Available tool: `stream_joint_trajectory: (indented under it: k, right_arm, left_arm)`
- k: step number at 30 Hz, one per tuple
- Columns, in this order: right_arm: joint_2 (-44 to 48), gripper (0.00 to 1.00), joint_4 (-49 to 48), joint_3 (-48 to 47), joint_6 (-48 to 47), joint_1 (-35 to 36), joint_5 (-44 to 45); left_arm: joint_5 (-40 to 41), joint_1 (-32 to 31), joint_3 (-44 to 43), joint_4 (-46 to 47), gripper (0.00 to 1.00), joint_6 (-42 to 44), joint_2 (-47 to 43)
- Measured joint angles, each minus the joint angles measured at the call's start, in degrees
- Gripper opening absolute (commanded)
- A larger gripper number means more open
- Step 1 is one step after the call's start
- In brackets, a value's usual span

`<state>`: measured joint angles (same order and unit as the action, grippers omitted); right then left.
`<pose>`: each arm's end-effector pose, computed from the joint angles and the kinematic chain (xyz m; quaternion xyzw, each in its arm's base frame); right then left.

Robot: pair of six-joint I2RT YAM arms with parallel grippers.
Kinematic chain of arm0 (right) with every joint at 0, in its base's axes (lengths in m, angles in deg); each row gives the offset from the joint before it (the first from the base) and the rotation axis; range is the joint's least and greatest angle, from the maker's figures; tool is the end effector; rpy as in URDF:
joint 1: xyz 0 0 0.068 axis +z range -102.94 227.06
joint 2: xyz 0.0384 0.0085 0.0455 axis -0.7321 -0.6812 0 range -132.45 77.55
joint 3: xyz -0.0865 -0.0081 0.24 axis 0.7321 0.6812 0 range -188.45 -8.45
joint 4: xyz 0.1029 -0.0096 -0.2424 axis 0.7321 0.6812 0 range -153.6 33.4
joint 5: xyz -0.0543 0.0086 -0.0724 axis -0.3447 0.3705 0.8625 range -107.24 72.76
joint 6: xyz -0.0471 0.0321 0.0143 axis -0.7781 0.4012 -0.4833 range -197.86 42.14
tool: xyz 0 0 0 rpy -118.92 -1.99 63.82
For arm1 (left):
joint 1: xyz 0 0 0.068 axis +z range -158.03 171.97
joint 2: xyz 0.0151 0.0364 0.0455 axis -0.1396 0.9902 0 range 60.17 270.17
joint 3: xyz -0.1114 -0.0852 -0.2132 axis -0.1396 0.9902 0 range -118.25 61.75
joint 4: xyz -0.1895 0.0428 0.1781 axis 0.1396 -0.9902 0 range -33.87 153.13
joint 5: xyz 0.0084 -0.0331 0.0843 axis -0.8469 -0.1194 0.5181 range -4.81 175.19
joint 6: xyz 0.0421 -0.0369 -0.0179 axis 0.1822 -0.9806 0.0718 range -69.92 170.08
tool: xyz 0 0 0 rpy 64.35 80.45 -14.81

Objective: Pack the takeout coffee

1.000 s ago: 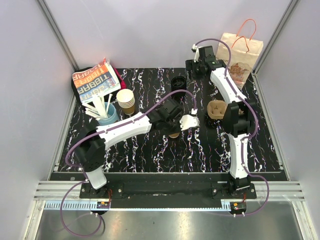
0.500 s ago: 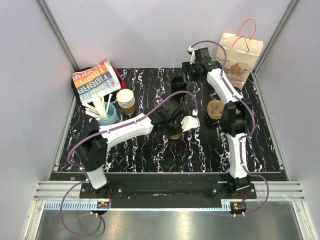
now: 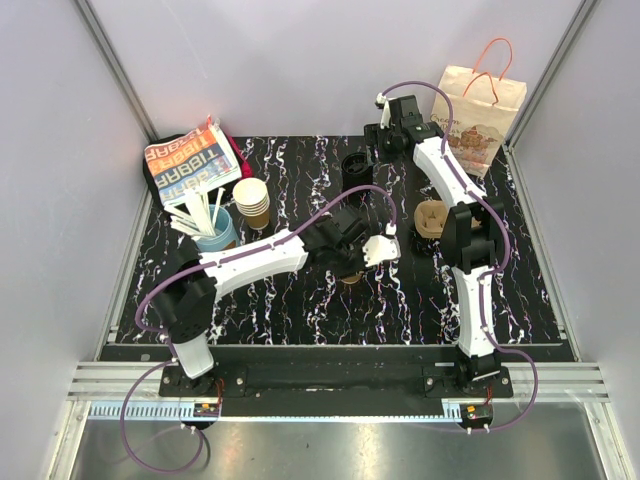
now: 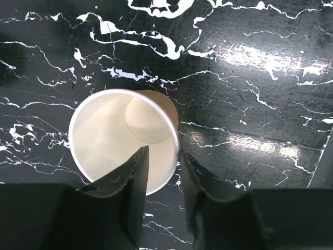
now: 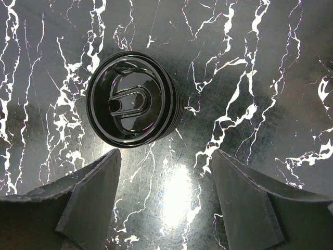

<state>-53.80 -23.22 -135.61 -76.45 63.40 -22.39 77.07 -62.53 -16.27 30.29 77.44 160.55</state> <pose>0.4943 0.1489 0.2582 -0.1369 0.9115 0.1005 0.3747 0.2170 -0.3145 0.2213 0.6396 0.7052 -0.1356 0.2742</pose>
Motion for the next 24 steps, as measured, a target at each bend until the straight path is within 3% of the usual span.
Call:
stream_joint_trajectory:
  k: [2,5,6,13,17,24]
  right_arm:
    - [0.0,0.76,0.0,0.0,0.0,0.0,0.0]
    - [0.0,0.76,0.0,0.0,0.0,0.0,0.0]
    - [0.0,0.76,0.0,0.0,0.0,0.0,0.0]
    - [-0.1,0.75,0.0,-0.1,0.1,0.0,0.1]
    - [-1.9,0.74,1.0,-2.5,0.5,0.0,0.4]
    - [-4.5,0.72,2.8,-5.8,1.5,0.0,1.3]
  left_arm:
    - [0.0,0.0,0.1,0.0,0.48,0.2,0.0]
    - [0.0,0.0,0.1,0.0,0.62,0.4,0.0]
    - [0.1,0.0,0.1,-0.1,0.7,0.5,0.0]
    - [0.2,0.2,-0.8,-2.9,0.99,1.4,-2.1]
    - [-0.7,2.3,-4.0,-5.4,0.99,1.3,-4.9]
    - [-2.3,12.0,-8.7,-5.7,0.99,0.0,-11.0]
